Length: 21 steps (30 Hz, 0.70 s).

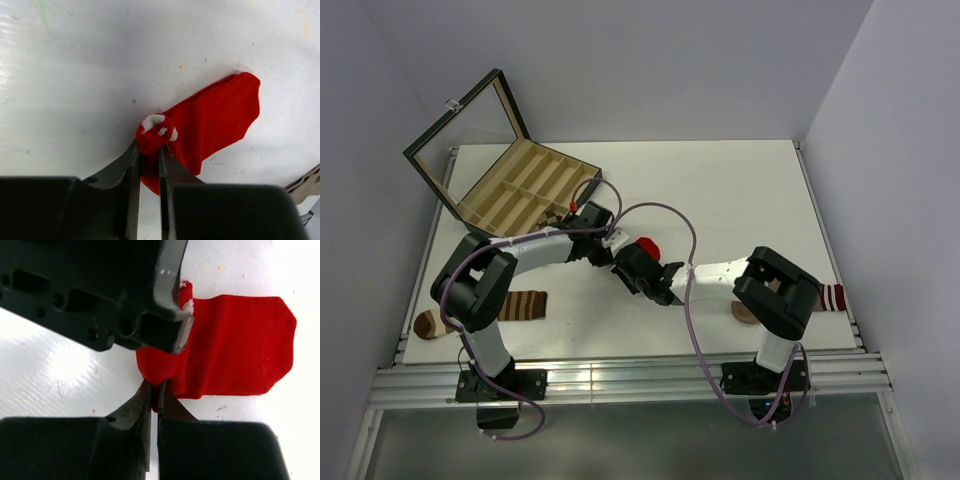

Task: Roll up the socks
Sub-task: Roll the sock at the center of the board.

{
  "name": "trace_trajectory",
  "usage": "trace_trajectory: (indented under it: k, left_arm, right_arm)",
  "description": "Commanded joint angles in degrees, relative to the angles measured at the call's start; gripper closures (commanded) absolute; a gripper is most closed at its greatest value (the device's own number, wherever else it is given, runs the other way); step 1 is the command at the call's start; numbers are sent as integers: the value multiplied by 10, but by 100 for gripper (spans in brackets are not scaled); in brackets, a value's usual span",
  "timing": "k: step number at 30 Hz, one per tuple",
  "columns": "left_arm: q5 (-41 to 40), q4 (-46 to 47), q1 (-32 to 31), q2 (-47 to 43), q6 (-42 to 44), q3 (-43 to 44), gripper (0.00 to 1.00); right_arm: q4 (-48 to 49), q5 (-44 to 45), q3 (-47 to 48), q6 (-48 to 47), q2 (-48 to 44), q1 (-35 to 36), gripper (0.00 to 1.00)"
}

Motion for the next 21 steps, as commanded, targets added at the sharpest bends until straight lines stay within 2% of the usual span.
trace_trajectory:
  k: [1, 2, 3, 5, 6, 9, 10, 11, 17, 21]
  left_arm:
    - [2, -12, 1, -14, 0, -26, 80]
    - [2, -5, 9, -21, -4, -34, 76]
    - [2, 3, 14, -29, -14, -50, 68]
    - [2, 22, 27, -54, -22, -64, 61]
    - [2, 28, 30, -69, -27, -75, 51]
    - [-1, 40, 37, -93, -37, -86, 33]
    - [-1, 45, 36, -98, -40, -88, 29]
    - [0, 52, 37, -102, -43, -91, 26]
    - [2, 67, 37, -126, -54, -115, 22]
    - [14, 85, 37, -126, -58, -131, 26]
  right_arm:
    - [-46, -31, 13, 18, 33, -7, 100]
    - [-47, -45, 11, 22, 25, -17, 100]
    - [-52, -81, 9, 26, 20, -25, 100]
    - [-59, -131, 9, 38, 10, -55, 100]
    - [-67, -197, 12, 42, 10, -67, 100]
    - [-69, -300, 25, 60, 17, -121, 100]
    - [-81, -368, 33, 70, 22, -134, 100]
    - [-83, -399, 37, 76, 36, -146, 100]
    - [-55, -625, 54, 158, 101, -221, 100]
    - [6, -691, 46, 242, 130, -253, 100]
